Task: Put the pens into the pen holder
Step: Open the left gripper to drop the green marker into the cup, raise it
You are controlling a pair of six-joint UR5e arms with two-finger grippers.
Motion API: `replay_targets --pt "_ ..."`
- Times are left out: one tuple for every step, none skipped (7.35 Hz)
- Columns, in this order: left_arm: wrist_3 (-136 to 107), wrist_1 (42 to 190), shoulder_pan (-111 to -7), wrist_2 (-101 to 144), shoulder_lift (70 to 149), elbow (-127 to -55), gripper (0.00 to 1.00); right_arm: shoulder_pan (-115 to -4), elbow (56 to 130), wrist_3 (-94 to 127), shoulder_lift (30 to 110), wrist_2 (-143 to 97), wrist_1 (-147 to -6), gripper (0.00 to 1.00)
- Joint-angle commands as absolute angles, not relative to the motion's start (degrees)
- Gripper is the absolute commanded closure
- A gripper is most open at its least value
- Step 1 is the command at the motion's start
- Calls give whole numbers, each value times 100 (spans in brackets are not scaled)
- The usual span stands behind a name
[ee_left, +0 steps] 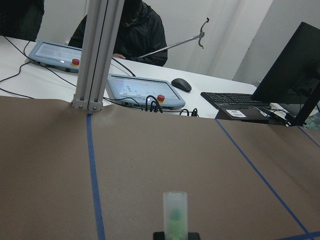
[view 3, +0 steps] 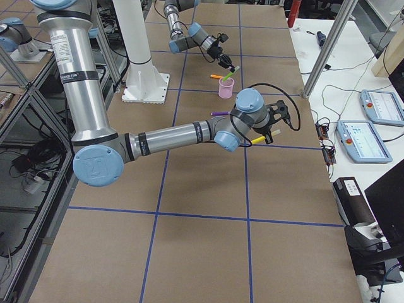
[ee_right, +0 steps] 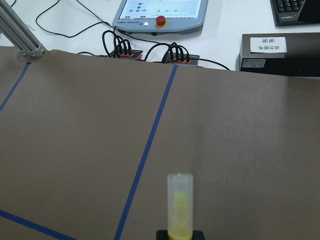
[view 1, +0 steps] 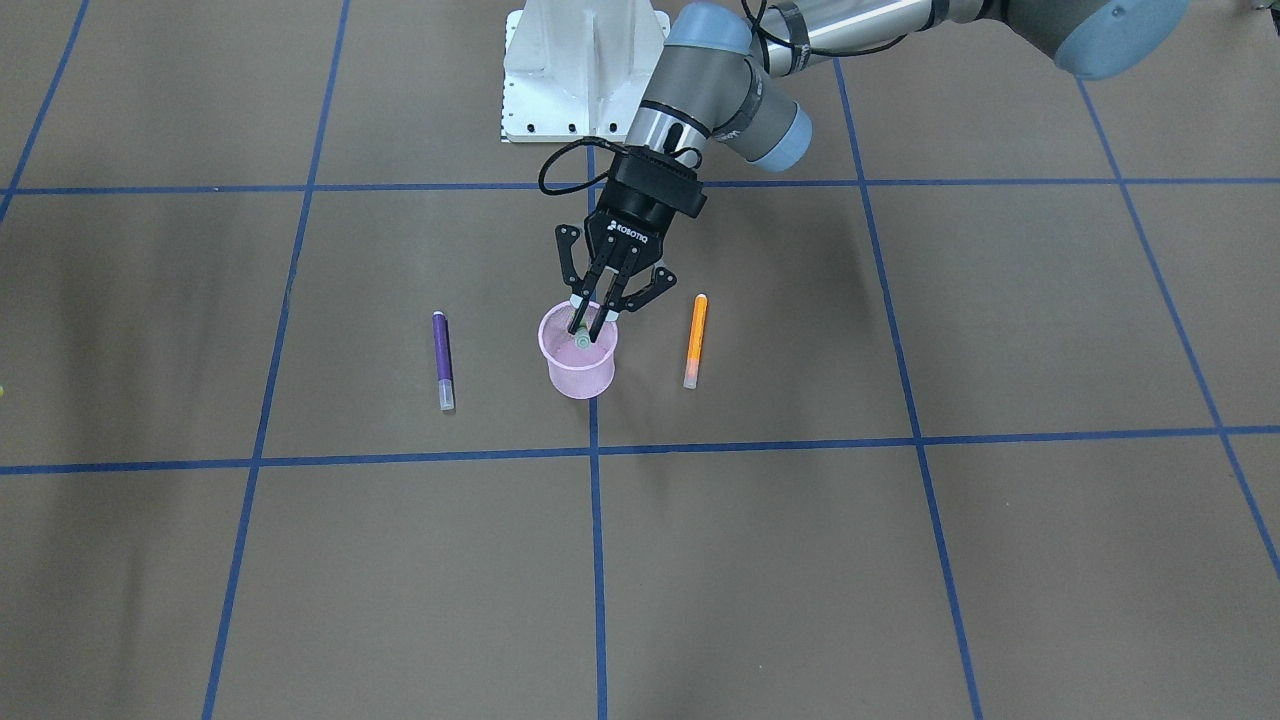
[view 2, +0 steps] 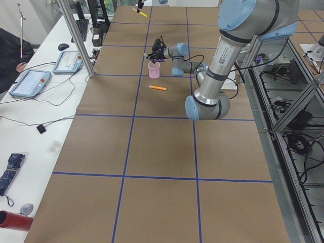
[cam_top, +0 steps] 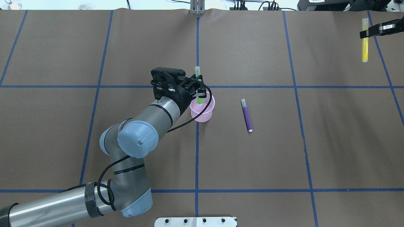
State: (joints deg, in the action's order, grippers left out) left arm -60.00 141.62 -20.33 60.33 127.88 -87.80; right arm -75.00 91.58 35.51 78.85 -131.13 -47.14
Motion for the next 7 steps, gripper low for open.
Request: replay_targets --pt "-5994 14159 -1978 5986 12797 -8544 100 -7480 9158 3551 7884 -13113 -4711 100" --pt "-5994 14168 -1978 5977 12797 -8465 100 -7462 9167 3551 7884 -13113 -4676 100" --pt "-6003 14168 -1978 5977 12797 -8446 100 -7453 9167 3542 7884 -13113 -4676 100" --pt "-6003 14177 -1978 5977 12806 -8446 76 -7453 9176 3551 7884 -13122 -4676 100" --pt "-6029 14177 -1978 6011 12919 -8455 31 -7453 9202 3542 7884 -13122 -4667 100" --pt "-6012 14177 -1978 6012 13024 -8472 3 -7453 9220 3542 7875 -13122 -4606 100" --pt "-6012 14177 -1978 6038 13025 -8525 1 -7436 9150 3542 7884 -13105 -4223 100"
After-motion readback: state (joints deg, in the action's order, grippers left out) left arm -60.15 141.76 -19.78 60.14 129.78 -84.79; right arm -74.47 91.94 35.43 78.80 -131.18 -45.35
